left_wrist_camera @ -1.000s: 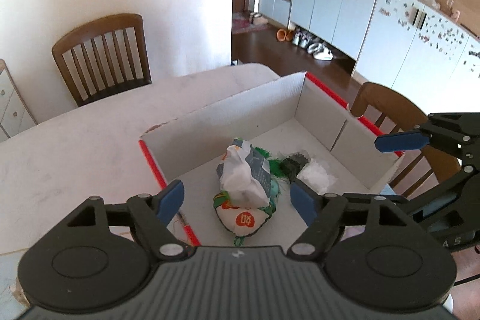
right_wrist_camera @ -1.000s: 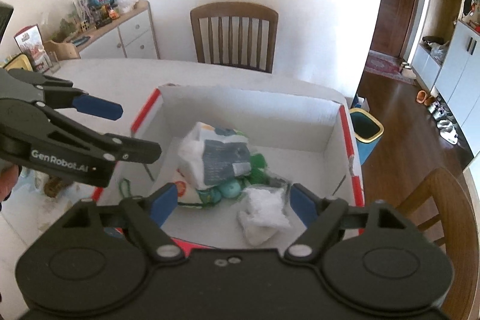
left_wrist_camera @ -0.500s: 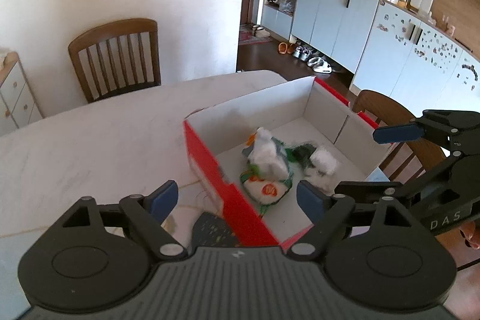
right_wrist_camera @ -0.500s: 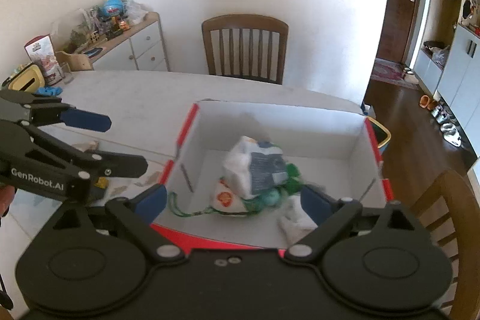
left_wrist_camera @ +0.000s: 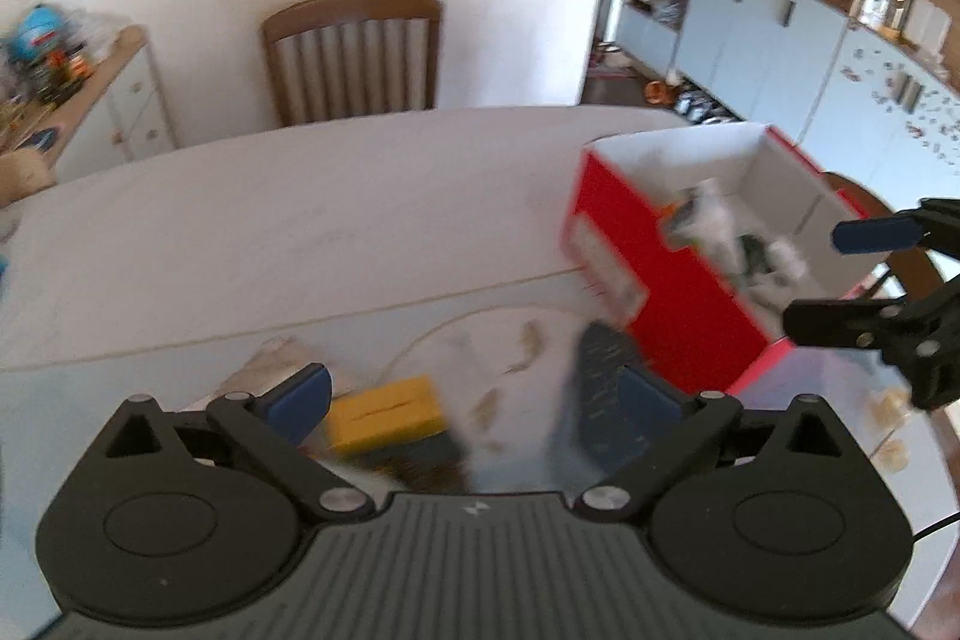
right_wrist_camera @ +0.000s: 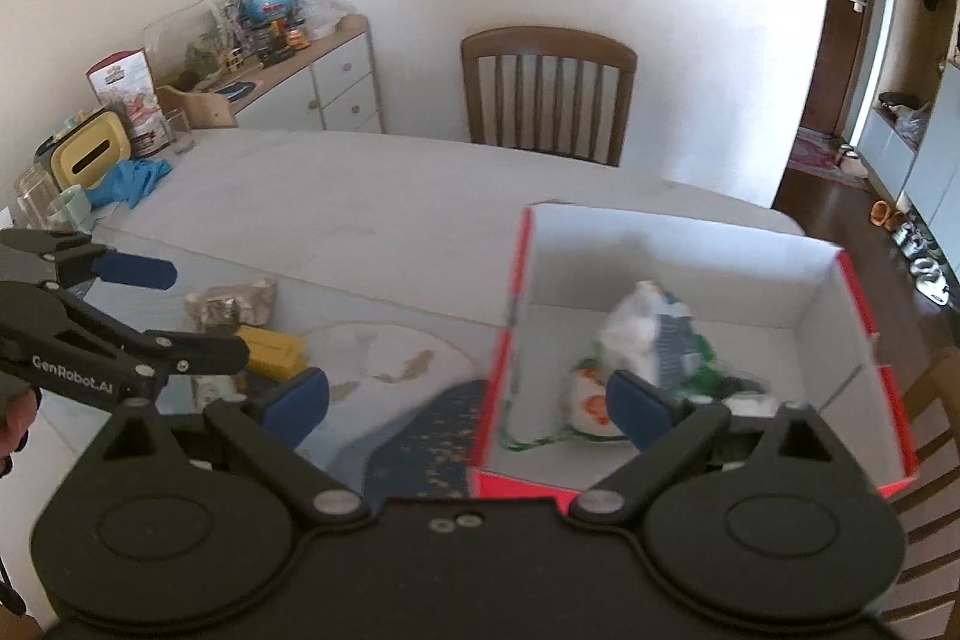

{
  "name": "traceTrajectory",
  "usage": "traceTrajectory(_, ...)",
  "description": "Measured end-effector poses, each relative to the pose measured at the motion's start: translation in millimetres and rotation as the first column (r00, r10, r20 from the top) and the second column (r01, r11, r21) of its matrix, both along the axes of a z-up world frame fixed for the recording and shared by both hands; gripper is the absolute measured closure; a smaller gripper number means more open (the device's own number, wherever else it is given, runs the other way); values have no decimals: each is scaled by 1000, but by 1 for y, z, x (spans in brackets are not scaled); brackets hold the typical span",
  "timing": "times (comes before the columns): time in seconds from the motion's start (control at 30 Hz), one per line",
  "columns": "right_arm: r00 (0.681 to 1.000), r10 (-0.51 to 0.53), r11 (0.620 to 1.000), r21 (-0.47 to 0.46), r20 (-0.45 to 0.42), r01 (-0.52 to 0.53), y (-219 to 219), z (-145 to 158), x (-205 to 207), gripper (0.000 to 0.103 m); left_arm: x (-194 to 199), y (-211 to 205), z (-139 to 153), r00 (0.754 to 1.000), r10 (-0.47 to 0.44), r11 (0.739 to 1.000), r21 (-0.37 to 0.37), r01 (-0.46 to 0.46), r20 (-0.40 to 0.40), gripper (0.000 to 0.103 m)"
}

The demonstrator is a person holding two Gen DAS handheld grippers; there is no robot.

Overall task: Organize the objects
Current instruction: 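Move both grippers back over the items on the table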

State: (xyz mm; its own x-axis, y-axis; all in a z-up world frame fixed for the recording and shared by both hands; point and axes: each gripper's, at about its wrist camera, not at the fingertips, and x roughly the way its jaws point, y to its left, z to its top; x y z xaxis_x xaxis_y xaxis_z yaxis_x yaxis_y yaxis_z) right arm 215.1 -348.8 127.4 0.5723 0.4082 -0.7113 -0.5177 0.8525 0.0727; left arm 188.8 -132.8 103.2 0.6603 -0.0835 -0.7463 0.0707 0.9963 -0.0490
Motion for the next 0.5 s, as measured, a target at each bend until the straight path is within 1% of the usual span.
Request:
traceTrajectory(0.07,1000,7,1000,-4,-6,-7,12,-4,-2,4,-7,20,-6,1000,25,1000,10,-25,-9,1)
traceTrajectory(0.17,1000,14,1000,-13,-17,-14,31,-11,-4,4,-15,49,-16,998,59,998,-5,-59,-38,1)
traceTrajectory(0.27,999,17,999,-27,-32,-18,48,-19,-6,4,-23,74,-25,994,91,996,-2,-92,-64,1)
traceTrajectory(0.37,999,19,999,-41,-44,-21,62,-27,-6,4,-27,94,-36,989,118,993,-6,-119,-85,1)
traceTrajectory(0.5,997,36,997,-65,-65,-40,82,-41,-6,4,-29,114,-53,983,147,989,13,-147,-108,1)
